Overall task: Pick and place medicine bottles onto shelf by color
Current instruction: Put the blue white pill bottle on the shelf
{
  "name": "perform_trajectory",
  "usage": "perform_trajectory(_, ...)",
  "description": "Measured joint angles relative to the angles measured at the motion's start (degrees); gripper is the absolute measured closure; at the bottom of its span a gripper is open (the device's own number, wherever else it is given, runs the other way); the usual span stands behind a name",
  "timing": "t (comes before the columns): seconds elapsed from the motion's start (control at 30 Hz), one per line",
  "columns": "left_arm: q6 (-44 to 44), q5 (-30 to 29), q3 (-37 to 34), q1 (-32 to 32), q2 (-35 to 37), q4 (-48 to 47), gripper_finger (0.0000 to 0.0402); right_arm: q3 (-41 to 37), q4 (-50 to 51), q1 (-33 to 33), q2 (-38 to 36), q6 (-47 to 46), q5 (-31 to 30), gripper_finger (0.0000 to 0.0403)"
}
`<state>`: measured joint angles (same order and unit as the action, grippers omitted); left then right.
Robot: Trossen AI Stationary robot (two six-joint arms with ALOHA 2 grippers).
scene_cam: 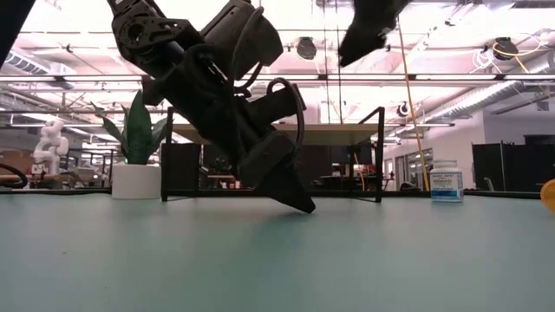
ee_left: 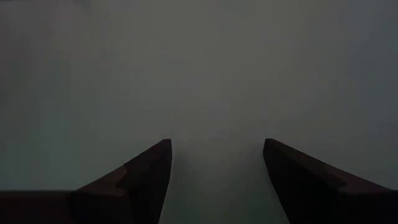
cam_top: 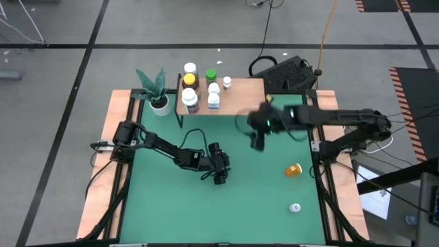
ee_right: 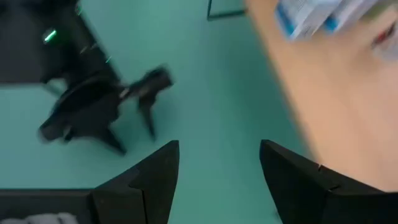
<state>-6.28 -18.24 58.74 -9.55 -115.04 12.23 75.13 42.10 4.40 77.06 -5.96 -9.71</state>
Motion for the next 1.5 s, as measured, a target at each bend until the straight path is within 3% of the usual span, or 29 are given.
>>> perform_trajectory(0.13,0.0,0.4,0.0,0.0,0.0,1.1,0.0144,0.0,7.6,-9.0,-1.3,-9.7,-7.0,0.0183)
perform_trajectory(0.27,-0.1,0.4,0.0,0.0,0.0,2.0,0.0144,0.0,17.5,-13.3,-1.8,-19.7,-14.7,0.0183)
perform_trajectory(0.47,-0.2,0.4,0.0,-0.4,-0.1,4.3,0.0144,0.0,38.7,-12.7,-2.1,-36.2,-25.8,0.0183)
perform_trajectory(0.6,-0.1,0.4,0.0,-0.9,-0.1,6.2,0.0144,-0.1,45.3,-8.5,-2.5,-42.1,-29.3,0.0183)
perform_trajectory(0.77,0.3,0.4,0.0,-1.5,-0.1,7.5,0.0144,-3.8,39.7,-0.7,-5.1,-35.6,-26.1,0.0170)
perform_trajectory(0.97,1.5,0.4,0.0,-1.5,-0.1,6.8,0.0144,-15.9,23.8,9.7,-13.0,-26.2,-24.0,0.0134)
perform_trajectory(1.2,1.6,0.4,0.0,-1.5,-0.1,5.4,0.0144,-29.7,8.5,21.9,-22.1,-15.1,-14.4,0.0124)
perform_trajectory(1.33,1.7,0.4,0.0,-1.4,-0.1,5.4,0.0144,-34.3,5.1,28.2,-22.8,-10.8,-9.8,0.0125)
perform_trajectory(1.5,3.0,0.3,0.0,-1.3,-0.1,6.5,0.0144,-35.5,1.3,33.3,-21.3,-6.4,-9.5,0.0125)
